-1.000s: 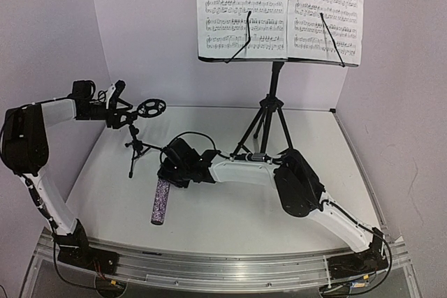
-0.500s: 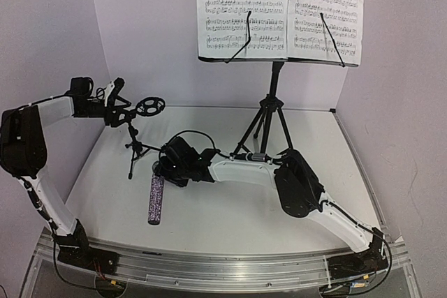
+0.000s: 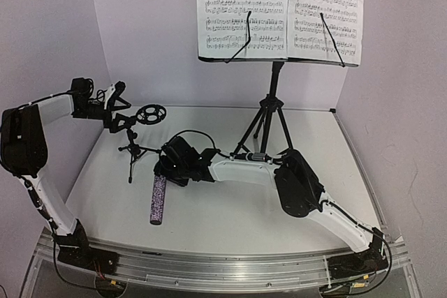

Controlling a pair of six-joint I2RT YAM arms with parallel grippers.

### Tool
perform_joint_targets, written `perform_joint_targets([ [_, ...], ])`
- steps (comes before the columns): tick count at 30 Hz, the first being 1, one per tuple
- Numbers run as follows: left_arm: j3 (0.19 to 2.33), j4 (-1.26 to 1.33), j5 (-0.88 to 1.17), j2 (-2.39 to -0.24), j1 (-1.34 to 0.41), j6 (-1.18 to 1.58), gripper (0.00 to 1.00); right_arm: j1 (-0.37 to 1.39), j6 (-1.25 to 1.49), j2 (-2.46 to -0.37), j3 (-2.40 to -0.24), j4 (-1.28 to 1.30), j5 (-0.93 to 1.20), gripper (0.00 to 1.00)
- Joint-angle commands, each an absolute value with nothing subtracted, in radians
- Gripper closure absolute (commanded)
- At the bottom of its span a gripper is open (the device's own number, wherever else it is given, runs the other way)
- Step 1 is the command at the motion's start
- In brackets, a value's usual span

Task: Pack up the instrument practice props

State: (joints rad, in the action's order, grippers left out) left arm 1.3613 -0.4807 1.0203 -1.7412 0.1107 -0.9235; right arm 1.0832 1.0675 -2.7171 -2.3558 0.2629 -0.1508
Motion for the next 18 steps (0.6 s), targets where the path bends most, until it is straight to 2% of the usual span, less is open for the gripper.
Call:
perform_joint_targets([
  [1, 1.397, -0.482, 1.136, -1.737, 0.123, -0.889, 0.00, 1.089, 1.069, -2.674, -2.361, 0.254, -0.151, 0.31],
  [4, 1.394, -0.484, 1.209, -1.762, 0.124, -0.872, 0.01, 1.089, 1.073, -2.667, -2.362, 0.245, -0.143, 0.30],
  [9, 1.370, -0.481, 1.291, -1.788, 0.126, -0.938, 0.08, 1.089, 1.040, -2.640, -2.347, 0.239, -0.149, 0.29],
  [18, 1.375, -0.594, 1.203, -1.817, 0.133, -1.147, 0.06, 1.089, 0.843, -2.570, -2.339, 0.189, -0.103, 0.29],
])
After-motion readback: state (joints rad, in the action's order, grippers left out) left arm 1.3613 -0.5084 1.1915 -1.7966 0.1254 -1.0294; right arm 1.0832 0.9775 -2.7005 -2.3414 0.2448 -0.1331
